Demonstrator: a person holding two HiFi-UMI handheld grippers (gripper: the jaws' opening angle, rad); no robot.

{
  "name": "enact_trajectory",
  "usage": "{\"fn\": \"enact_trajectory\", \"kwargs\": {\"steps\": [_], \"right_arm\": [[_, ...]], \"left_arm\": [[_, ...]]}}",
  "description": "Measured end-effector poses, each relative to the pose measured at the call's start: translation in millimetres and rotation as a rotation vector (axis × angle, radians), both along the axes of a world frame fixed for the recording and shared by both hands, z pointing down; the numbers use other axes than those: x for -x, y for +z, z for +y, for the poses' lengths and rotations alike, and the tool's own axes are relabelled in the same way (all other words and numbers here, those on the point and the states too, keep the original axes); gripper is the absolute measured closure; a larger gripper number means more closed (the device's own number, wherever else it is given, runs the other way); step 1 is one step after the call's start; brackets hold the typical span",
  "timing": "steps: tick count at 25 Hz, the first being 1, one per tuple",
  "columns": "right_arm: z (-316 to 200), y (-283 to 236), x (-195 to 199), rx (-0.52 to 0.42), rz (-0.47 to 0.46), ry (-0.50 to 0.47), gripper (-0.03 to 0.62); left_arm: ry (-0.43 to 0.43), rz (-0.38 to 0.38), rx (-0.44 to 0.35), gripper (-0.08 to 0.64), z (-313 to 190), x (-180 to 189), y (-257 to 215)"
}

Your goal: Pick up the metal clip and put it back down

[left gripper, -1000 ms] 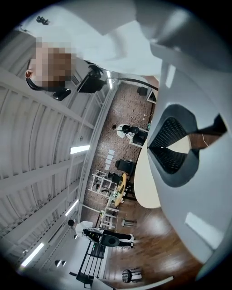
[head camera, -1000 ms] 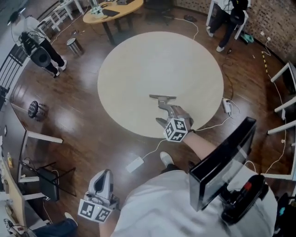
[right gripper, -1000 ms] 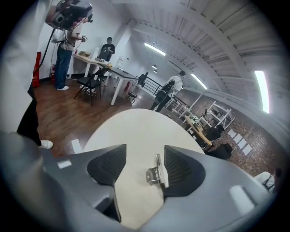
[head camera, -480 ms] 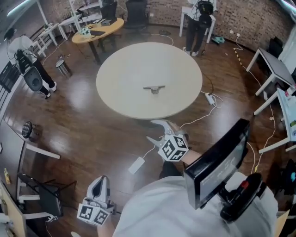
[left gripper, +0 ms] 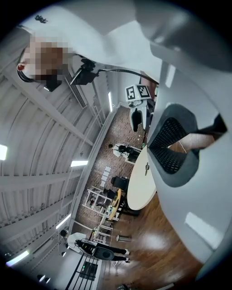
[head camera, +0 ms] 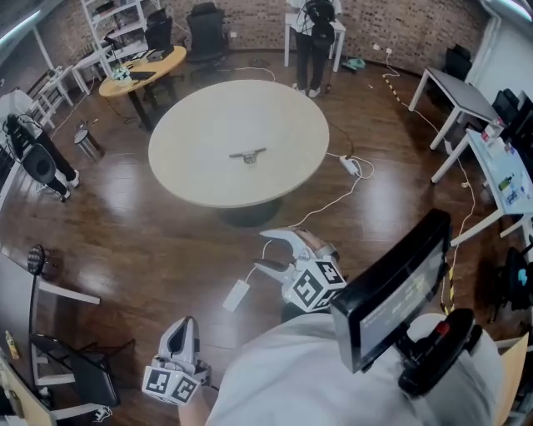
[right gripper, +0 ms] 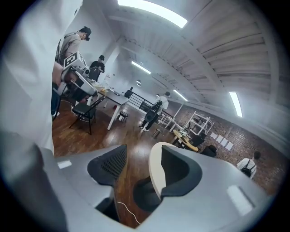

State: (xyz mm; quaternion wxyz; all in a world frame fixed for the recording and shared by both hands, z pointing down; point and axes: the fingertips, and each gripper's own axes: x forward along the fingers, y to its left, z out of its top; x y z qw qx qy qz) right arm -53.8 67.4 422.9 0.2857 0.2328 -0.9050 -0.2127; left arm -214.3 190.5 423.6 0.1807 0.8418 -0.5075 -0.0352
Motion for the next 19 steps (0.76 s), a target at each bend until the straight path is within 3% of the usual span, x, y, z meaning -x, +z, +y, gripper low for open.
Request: {"fn": "enact_trajectory", "kwargs": {"steps": [19], "right_arm": [[34,-9,-50,0.021,0.003,0.098,0.35]], "left_arm": [[0.147,-0.002,0.015,0.558,3,-50,2]]}}
